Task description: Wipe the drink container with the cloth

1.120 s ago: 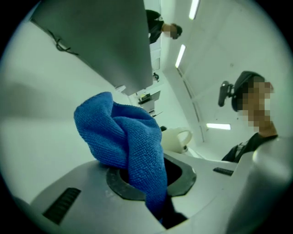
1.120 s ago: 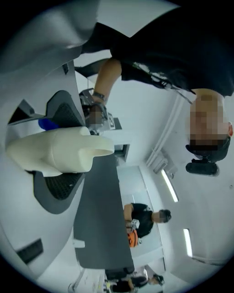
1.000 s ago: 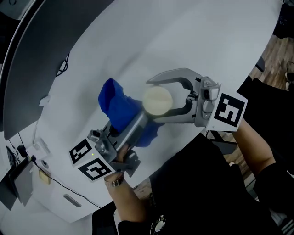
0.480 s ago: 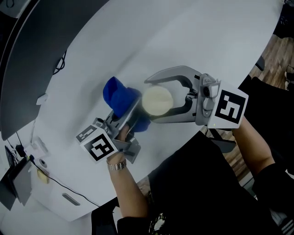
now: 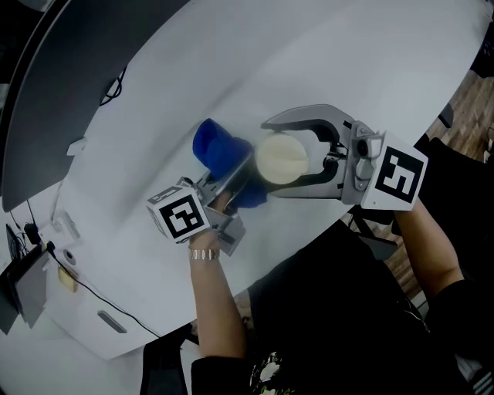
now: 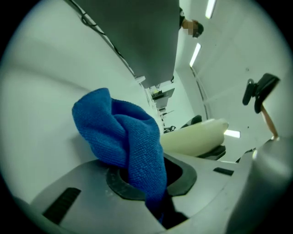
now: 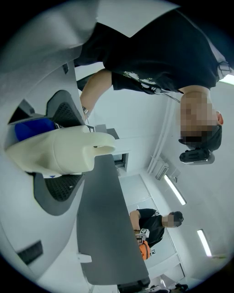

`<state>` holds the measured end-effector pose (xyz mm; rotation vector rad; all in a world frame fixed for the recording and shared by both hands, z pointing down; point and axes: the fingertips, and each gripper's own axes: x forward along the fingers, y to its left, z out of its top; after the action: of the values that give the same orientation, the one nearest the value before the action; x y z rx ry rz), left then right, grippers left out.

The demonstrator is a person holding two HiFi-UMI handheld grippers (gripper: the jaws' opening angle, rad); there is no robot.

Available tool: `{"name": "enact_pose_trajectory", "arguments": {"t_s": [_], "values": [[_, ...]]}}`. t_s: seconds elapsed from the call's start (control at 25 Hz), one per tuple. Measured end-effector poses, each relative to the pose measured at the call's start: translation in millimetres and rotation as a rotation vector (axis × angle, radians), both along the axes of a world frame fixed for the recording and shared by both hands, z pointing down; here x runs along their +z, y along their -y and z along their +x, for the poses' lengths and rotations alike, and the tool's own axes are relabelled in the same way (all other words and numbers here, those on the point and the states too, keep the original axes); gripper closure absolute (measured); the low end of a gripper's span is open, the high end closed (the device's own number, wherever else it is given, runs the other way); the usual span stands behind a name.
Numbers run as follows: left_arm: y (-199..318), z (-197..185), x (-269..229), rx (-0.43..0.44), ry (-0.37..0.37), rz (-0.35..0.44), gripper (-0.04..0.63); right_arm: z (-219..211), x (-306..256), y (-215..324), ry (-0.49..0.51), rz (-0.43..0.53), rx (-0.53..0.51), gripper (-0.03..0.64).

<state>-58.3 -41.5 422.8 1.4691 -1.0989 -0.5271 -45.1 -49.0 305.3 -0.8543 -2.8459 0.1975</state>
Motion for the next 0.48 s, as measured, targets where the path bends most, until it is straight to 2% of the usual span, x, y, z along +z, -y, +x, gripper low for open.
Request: {"name": "enact_pose_trajectory", "arguments": {"t_s": [0.16, 0.28, 0.36, 0.48], "values": [[1, 1, 0, 0.005, -0.018, 0.005, 0.546, -3, -3, 1, 0.005, 0.004, 0.01, 0.334], [1, -4, 5, 0.009, -0.024, -0.014, 0.548, -8, -3, 6, 0.007, 0.021, 0.062, 0.334], [2, -11, 11, 0.007, -0.029, -0.022, 0.548, -8, 0, 15, -0.001, 0.051, 0.155, 0.334], [1, -10, 11, 0.007, -0.036, -0.018, 0.548, 8, -1, 28, -0.03, 0.114, 0.392, 0.334]]}}
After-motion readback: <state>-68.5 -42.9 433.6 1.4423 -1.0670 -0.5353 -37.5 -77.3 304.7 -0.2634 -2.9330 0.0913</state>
